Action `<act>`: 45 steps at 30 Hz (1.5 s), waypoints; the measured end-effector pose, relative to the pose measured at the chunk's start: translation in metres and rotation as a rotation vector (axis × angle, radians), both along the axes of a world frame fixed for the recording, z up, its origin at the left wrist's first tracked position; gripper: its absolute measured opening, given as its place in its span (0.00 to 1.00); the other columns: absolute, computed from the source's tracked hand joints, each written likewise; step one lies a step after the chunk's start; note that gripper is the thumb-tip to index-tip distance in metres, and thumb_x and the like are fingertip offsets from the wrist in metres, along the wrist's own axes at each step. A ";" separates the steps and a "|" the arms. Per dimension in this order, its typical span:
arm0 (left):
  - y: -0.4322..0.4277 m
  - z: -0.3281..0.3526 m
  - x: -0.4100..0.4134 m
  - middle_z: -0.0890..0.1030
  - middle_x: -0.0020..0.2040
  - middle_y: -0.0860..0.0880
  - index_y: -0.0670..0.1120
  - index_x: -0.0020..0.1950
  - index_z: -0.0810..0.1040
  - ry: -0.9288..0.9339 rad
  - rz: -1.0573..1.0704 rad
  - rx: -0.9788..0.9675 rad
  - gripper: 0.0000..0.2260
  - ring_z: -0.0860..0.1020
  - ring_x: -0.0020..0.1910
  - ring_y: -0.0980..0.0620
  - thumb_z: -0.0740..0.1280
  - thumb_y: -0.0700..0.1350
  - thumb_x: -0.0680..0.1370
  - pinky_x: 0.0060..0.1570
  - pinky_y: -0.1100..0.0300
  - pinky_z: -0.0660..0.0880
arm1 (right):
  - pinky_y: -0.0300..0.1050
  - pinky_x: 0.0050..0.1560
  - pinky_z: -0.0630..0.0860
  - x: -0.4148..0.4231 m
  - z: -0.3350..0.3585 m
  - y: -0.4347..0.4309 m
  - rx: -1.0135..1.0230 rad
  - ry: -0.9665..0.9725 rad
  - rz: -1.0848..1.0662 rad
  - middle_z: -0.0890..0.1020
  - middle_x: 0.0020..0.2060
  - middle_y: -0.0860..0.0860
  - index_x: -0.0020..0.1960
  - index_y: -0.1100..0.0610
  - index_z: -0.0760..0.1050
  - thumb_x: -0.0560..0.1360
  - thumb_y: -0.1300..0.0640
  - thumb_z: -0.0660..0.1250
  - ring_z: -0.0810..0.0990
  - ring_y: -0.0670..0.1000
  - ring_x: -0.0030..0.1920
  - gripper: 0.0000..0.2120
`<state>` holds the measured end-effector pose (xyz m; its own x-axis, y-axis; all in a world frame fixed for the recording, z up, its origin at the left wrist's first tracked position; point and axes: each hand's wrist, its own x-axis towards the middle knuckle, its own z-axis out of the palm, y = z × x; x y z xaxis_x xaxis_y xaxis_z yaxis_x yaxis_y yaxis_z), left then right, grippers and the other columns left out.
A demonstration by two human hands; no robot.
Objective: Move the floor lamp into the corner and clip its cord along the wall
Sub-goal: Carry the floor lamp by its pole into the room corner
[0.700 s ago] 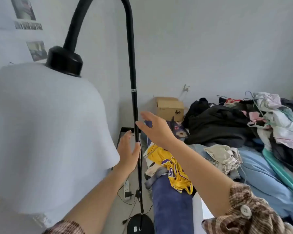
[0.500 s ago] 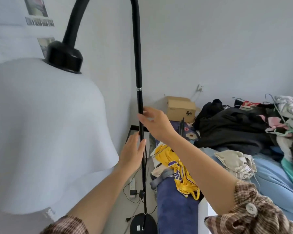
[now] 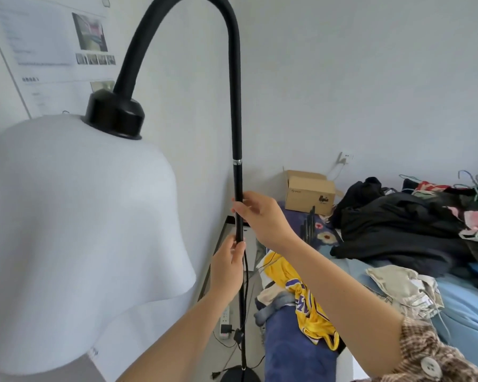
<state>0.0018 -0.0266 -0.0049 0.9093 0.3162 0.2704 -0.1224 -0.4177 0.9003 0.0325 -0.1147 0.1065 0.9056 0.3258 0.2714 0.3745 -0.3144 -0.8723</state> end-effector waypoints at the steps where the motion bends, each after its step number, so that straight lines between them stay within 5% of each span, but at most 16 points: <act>1: 0.000 0.000 -0.003 0.75 0.34 0.55 0.43 0.54 0.75 -0.007 -0.001 0.007 0.11 0.71 0.31 0.60 0.58 0.48 0.80 0.29 0.72 0.66 | 0.57 0.58 0.77 -0.004 0.001 0.000 0.001 -0.006 -0.001 0.84 0.45 0.52 0.54 0.56 0.78 0.78 0.56 0.63 0.82 0.55 0.51 0.08; 9: 0.002 0.022 -0.038 0.82 0.47 0.48 0.46 0.57 0.75 -0.066 -0.115 0.008 0.11 0.79 0.44 0.51 0.58 0.48 0.80 0.40 0.67 0.70 | 0.63 0.54 0.78 -0.049 0.024 -0.008 0.037 -0.060 -0.040 0.82 0.42 0.51 0.53 0.57 0.76 0.78 0.55 0.63 0.82 0.59 0.50 0.07; 17: 0.024 0.053 -0.121 0.81 0.45 0.52 0.45 0.56 0.76 -0.135 -0.281 0.036 0.11 0.78 0.42 0.57 0.59 0.48 0.80 0.41 0.73 0.70 | 0.54 0.51 0.82 -0.147 0.050 0.005 0.050 -0.178 -0.161 0.83 0.41 0.49 0.50 0.50 0.74 0.79 0.54 0.62 0.82 0.59 0.49 0.03; 24: 0.035 0.048 -0.215 0.82 0.45 0.46 0.45 0.54 0.76 -0.143 -0.502 0.003 0.09 0.79 0.44 0.52 0.60 0.46 0.80 0.41 0.73 0.71 | 0.63 0.51 0.80 -0.263 0.046 0.014 0.086 -0.164 -0.346 0.83 0.41 0.52 0.52 0.56 0.76 0.78 0.54 0.63 0.82 0.62 0.47 0.07; 30: 0.019 0.046 -0.277 0.82 0.46 0.46 0.46 0.56 0.76 -0.106 -0.658 0.015 0.11 0.78 0.39 0.53 0.59 0.50 0.80 0.43 0.59 0.74 | 0.64 0.50 0.80 -0.342 0.049 -0.003 0.126 -0.131 -0.488 0.84 0.42 0.58 0.50 0.60 0.77 0.78 0.55 0.63 0.81 0.65 0.48 0.08; 37: -0.024 0.052 -0.342 0.80 0.38 0.54 0.45 0.51 0.77 -0.148 -0.883 0.030 0.08 0.77 0.38 0.64 0.61 0.47 0.79 0.41 0.74 0.69 | 0.61 0.46 0.82 -0.421 0.048 -0.050 0.136 -0.106 -0.646 0.81 0.35 0.47 0.44 0.50 0.77 0.77 0.52 0.65 0.79 0.52 0.41 0.05; 42: -0.079 0.050 -0.399 0.81 0.39 0.49 0.51 0.48 0.75 -0.087 -1.085 -0.025 0.03 0.80 0.41 0.49 0.61 0.45 0.79 0.45 0.52 0.77 | 0.66 0.47 0.80 -0.489 0.044 -0.101 0.120 -0.116 -0.789 0.82 0.36 0.52 0.41 0.49 0.76 0.76 0.51 0.65 0.80 0.63 0.43 0.06; 45: -0.120 0.046 -0.438 0.81 0.36 0.50 0.51 0.46 0.75 -0.067 -1.162 -0.033 0.05 0.78 0.36 0.51 0.62 0.44 0.79 0.42 0.49 0.76 | 0.69 0.47 0.78 -0.534 0.040 -0.138 0.134 -0.130 -0.880 0.80 0.36 0.52 0.40 0.48 0.76 0.76 0.53 0.66 0.78 0.65 0.43 0.06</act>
<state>-0.4362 -0.1470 0.0407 0.6407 -0.6906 0.3356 -0.4638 0.0003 0.8860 -0.5019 -0.2524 0.1462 0.7723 -0.5131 0.3746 0.1439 -0.4330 -0.8899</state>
